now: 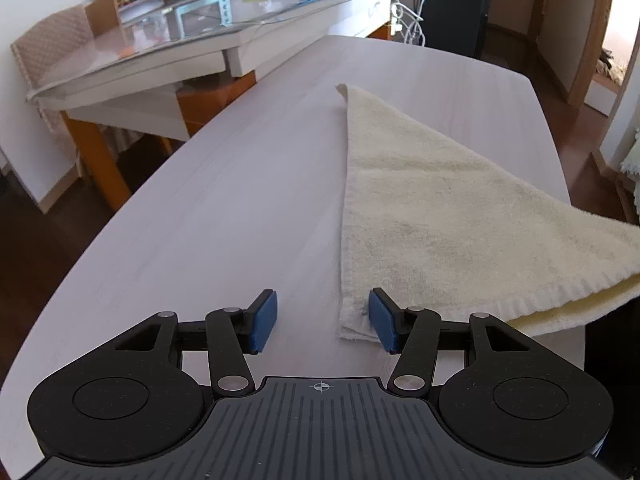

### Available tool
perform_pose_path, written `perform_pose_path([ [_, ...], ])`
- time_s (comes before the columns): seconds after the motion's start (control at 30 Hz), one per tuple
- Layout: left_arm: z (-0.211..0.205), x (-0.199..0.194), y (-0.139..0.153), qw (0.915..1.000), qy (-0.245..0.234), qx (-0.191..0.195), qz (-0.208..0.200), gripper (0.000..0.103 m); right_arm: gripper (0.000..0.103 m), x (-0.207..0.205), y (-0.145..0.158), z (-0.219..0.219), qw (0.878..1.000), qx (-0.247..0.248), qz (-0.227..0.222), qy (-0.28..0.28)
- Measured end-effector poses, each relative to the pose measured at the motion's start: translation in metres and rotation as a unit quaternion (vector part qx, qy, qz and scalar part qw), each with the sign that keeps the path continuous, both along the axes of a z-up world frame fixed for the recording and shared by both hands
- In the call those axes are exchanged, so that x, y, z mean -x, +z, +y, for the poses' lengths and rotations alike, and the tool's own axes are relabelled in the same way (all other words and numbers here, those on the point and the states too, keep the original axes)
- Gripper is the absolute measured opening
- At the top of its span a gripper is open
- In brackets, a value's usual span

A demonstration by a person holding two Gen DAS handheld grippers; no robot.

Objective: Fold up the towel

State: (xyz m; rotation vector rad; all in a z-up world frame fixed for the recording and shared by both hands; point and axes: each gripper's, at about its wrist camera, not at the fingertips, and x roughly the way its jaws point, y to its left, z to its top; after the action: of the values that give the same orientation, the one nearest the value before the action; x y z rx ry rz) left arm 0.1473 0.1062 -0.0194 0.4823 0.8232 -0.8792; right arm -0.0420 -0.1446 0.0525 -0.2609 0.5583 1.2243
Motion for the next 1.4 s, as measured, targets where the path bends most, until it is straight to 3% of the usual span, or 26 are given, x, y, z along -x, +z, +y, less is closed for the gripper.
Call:
perform_pose_path([
  [0.13, -0.001, -0.002, 0.000, 1.0000, -0.003, -0.005, 0.000, 0.056, 0.007, -0.024, 0.016, -0.017, 0.999, -0.041, 0.005, -0.023],
  [0.33, 0.002, -0.003, 0.000, 1.0000, 0.000, -0.001, 0.001, 0.057, 0.007, -0.104, 0.029, -0.065, 0.988, -0.116, 0.031, -0.096],
  [0.5, 0.011, -0.010, 0.006, 0.9992, 0.011, 0.039, 0.006, 0.054, 0.007, -0.162, 0.016, -0.090, 0.976, -0.145, 0.069, -0.144],
  [0.73, 0.023, -0.010, 0.018, 0.9960, 0.047, 0.073, -0.020, 0.054, 0.007, -0.210, -0.013, -0.095, 0.970, -0.118, 0.091, -0.193],
  [0.93, 0.019, 0.004, 0.013, 0.9940, 0.065, 0.085, -0.022, 0.054, 0.008, -0.250, -0.052, -0.096, 0.960, -0.073, 0.144, -0.229],
  [1.0, 0.017, 0.007, 0.010, 0.9930, 0.073, 0.091, -0.021, 0.054, 0.021, -0.257, -0.062, -0.093, 0.956, -0.046, 0.147, -0.250],
  [1.13, 0.016, 0.010, 0.006, 0.9914, 0.089, 0.092, -0.026, 0.055, 0.025, -0.256, -0.065, -0.091, 0.952, -0.025, 0.127, -0.279],
  [1.23, 0.021, 0.015, 0.015, 0.9875, 0.111, 0.104, -0.043, 0.055, 0.026, -0.248, -0.055, -0.101, 0.950, -0.037, 0.091, -0.298],
  [1.33, 0.023, 0.022, 0.023, 0.9849, 0.119, 0.114, -0.053, 0.055, 0.027, -0.235, -0.043, -0.106, 0.955, -0.055, 0.066, -0.282],
  [1.4, 0.014, 0.027, 0.028, 0.9853, 0.115, 0.116, -0.049, 0.056, 0.025, -0.225, -0.044, -0.095, 0.969, -0.042, 0.061, -0.235],
])
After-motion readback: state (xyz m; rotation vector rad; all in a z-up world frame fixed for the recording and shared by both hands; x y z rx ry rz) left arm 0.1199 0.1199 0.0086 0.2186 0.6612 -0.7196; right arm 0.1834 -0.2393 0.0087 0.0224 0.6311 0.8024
